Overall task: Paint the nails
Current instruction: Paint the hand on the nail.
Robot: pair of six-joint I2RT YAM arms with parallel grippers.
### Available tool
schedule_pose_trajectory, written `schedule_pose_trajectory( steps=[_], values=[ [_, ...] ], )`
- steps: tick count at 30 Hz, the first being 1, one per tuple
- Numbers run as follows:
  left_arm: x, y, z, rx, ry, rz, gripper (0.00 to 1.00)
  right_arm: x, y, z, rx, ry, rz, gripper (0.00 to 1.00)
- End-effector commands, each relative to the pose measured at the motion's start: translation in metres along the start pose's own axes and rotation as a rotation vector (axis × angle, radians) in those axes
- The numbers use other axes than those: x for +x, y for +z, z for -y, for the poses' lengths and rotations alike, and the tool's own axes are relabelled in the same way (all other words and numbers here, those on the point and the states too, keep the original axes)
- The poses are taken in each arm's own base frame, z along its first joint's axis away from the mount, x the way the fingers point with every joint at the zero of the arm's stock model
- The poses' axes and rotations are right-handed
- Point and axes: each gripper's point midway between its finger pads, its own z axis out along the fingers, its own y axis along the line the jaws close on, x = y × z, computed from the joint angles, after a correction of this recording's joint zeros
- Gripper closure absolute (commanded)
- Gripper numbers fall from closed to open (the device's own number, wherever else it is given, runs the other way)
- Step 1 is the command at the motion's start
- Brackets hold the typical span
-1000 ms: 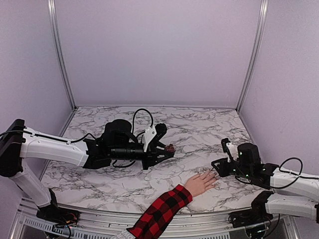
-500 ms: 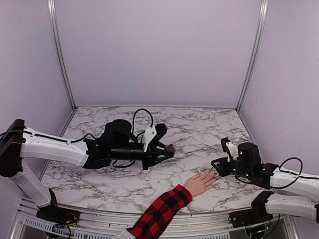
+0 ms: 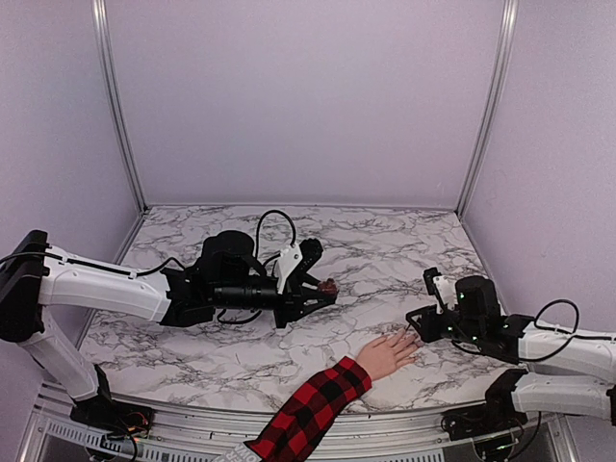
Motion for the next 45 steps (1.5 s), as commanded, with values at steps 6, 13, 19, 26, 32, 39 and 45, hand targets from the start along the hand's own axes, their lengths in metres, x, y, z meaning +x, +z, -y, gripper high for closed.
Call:
schedule_pose_trajectory(
  steps=[6, 13, 19, 26, 32, 39, 45],
  values=[
    [-0.0192, 0.0019, -0.0039, 0.0, 0.018, 0.055, 1.0, -0.0246, -0.001, -0.0013, 0.015, 0.002, 0.059, 1.0],
    [-0.0191, 0.0018, -0.0039, 0.0, 0.019, 0.055, 1.0, -0.0251, 0.0007, -0.0016, 0.015, 0.001, 0.054, 1.0],
    [-0.0187, 0.0018, -0.004, 0.0, 0.019, 0.054, 1.0, -0.0277, 0.0001, -0.0016, 0.017, 0.001, 0.064, 1.0],
    [-0.0181, 0.0016, -0.0047, -0.002, 0.018, 0.053, 1.0, -0.0289, 0.0002, -0.0018, 0.016, -0.001, 0.069, 1.0],
    [-0.0175, 0.0022, -0.0052, -0.001, 0.017, 0.052, 1.0, -0.0281, 0.0028, -0.0007, 0.023, -0.002, 0.06, 1.0],
    [-0.0177, 0.0023, -0.006, -0.001, 0.017, 0.052, 1.0, -0.0286, 0.0041, 0.0014, 0.036, 0.003, 0.059, 1.0],
    [-0.0176, 0.0022, -0.0064, -0.001, 0.016, 0.052, 1.0, -0.0275, 0.0057, 0.0029, 0.044, 0.006, 0.051, 1.0]
  ],
)
